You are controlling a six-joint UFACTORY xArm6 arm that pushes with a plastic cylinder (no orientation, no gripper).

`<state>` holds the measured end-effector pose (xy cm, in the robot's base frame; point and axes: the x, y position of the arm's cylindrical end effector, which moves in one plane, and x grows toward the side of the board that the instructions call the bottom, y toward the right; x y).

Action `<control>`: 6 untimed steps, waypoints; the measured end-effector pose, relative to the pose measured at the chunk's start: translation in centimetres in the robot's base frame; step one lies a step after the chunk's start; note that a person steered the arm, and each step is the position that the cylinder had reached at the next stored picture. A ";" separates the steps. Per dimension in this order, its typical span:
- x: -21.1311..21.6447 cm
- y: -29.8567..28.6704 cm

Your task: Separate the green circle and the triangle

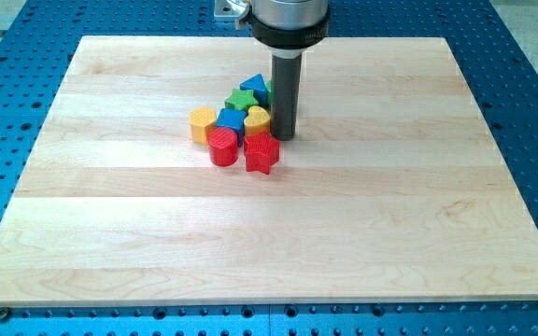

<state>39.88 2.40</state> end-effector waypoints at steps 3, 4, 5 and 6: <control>-8.9 2.7; -8.9 0.5; -8.1 -0.4; -7.7 -1.4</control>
